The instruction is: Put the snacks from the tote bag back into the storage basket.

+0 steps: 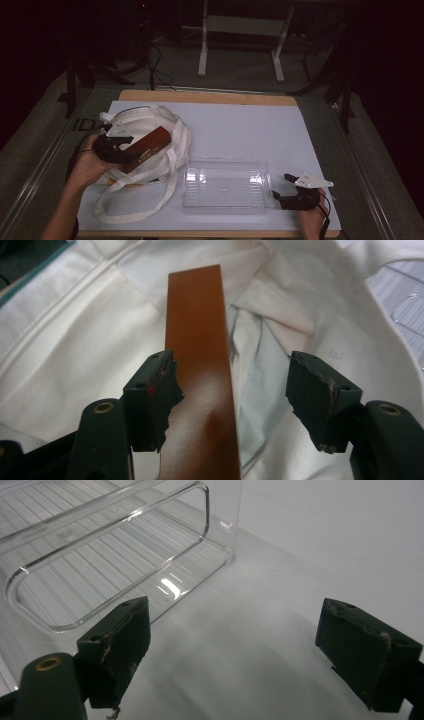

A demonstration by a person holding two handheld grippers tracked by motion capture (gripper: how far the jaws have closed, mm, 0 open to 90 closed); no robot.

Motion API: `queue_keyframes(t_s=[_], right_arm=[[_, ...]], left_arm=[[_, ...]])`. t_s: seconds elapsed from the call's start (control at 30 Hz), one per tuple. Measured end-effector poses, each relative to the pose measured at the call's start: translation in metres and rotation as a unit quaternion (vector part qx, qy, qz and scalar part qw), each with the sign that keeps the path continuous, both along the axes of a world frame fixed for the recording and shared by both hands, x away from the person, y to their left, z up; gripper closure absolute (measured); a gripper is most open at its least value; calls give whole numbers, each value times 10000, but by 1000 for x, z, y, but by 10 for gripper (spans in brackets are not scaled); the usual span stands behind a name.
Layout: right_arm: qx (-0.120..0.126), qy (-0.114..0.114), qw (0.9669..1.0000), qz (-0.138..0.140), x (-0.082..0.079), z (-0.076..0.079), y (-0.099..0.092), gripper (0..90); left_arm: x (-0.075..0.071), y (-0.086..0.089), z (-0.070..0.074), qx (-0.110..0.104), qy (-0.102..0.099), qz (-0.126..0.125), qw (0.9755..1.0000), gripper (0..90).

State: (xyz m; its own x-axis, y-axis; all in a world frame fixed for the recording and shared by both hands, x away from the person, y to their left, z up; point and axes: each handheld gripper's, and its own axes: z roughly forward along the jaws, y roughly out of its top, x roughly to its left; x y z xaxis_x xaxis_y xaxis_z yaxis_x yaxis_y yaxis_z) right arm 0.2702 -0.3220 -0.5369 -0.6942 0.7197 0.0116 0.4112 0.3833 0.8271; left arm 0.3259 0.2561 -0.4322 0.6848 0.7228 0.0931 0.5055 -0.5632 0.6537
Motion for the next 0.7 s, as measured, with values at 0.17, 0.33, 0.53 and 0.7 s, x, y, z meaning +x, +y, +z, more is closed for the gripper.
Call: queue_keyframes(t_s=[0.17, 0.33, 0.53, 0.7], right_arm=[[-15, -5, 10000, 3, 0, 0, 0, 143], [-17, -6, 10000, 3, 0, 0, 0, 144], [-32, -4, 10000, 6, 0, 0, 1, 144], [-23, -10, 10000, 13, 0, 0, 1, 144]], left_arm=[[4, 5, -3, -64, 168, 95, 9998, 358], [8, 7, -6, -122, 291, 184, 9993, 352], [14, 7, -12, 68, 526, 376, 9979, 298], [17, 10, -16, 55, 651, 518, 9965, 290]])
